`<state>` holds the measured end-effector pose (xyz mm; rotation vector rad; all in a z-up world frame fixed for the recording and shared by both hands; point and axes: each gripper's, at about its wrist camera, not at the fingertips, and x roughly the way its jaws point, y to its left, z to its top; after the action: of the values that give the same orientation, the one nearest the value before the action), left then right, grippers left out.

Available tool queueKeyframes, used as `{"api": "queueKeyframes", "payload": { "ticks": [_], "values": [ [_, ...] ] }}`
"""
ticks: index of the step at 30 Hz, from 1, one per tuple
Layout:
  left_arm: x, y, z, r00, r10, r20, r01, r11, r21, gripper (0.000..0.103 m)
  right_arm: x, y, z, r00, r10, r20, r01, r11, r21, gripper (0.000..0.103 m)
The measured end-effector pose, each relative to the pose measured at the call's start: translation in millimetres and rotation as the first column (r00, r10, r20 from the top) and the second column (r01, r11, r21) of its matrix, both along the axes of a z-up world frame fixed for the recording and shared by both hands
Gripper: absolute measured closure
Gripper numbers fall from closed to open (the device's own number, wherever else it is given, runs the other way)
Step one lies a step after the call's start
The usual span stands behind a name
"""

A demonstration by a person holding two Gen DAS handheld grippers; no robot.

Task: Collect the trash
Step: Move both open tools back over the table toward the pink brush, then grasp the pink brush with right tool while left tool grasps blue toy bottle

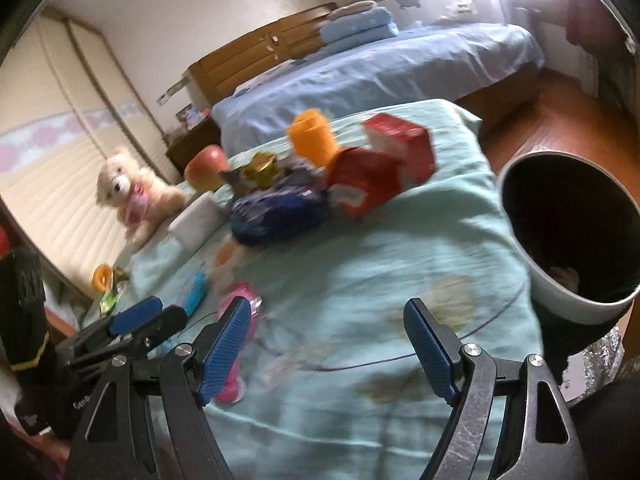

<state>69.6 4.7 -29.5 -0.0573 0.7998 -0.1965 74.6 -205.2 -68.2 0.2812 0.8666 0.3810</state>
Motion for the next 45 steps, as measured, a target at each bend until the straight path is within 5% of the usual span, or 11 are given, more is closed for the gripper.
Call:
{"api": "queueKeyframes", "payload": {
  "ticks": [11, 23, 31, 34, 35, 40, 45],
  "values": [
    [-15.2, 49.1, 5.0, 0.997, 0.069, -0.017, -0.069, 0.998, 0.003, 0.042, -16.5, 56.9, -3.5, 0.996, 0.089, 0.004, -0.089, 0.994, -0.061, 0.023],
    [4.2, 66.3, -9.0, 0.998, 0.016, -0.055, -0.016, 1.0, -0.006, 0.042, -16.7, 88.3, -18.1, 0.993, 0.116, -0.016, -0.117, 0.983, -0.142, 0.026],
    [16.8, 55.0, -19.4, 0.997, -0.044, -0.062, 0.046, 0.999, 0.02, 0.044, -12.5, 96.3, -25.9, 0.993, 0.119, -0.01, -0.119, 0.973, -0.198, 0.038],
    [23.4, 49.6, -28.4, 0.995, -0.054, -0.083, 0.058, 0.998, 0.038, 0.059, -11.9, 99.0, -27.2, 0.992, 0.128, 0.005, -0.123, 0.965, -0.23, 0.044],
    [25.6, 48.4, -32.0, 0.994, -0.055, -0.094, 0.059, 0.997, 0.047, 0.069, -12.1, 98.8, -27.6, 0.991, 0.13, 0.012, -0.123, 0.962, -0.242, 0.049],
    [26.1, 40.8, -37.3, 0.995, -0.061, -0.073, 0.067, 0.993, 0.095, 0.074, -10.2, 90.7, -27.9, 0.992, 0.126, 0.02, -0.117, 0.957, -0.265, 0.078],
    [23.6, 39.1, -36.3, 0.996, -0.07, -0.062, 0.075, 0.994, 0.082, 0.08, -8.7, 78.9, -26.5, 0.992, 0.125, 0.005, -0.12, 0.968, -0.219, 0.088]
  ]
}}
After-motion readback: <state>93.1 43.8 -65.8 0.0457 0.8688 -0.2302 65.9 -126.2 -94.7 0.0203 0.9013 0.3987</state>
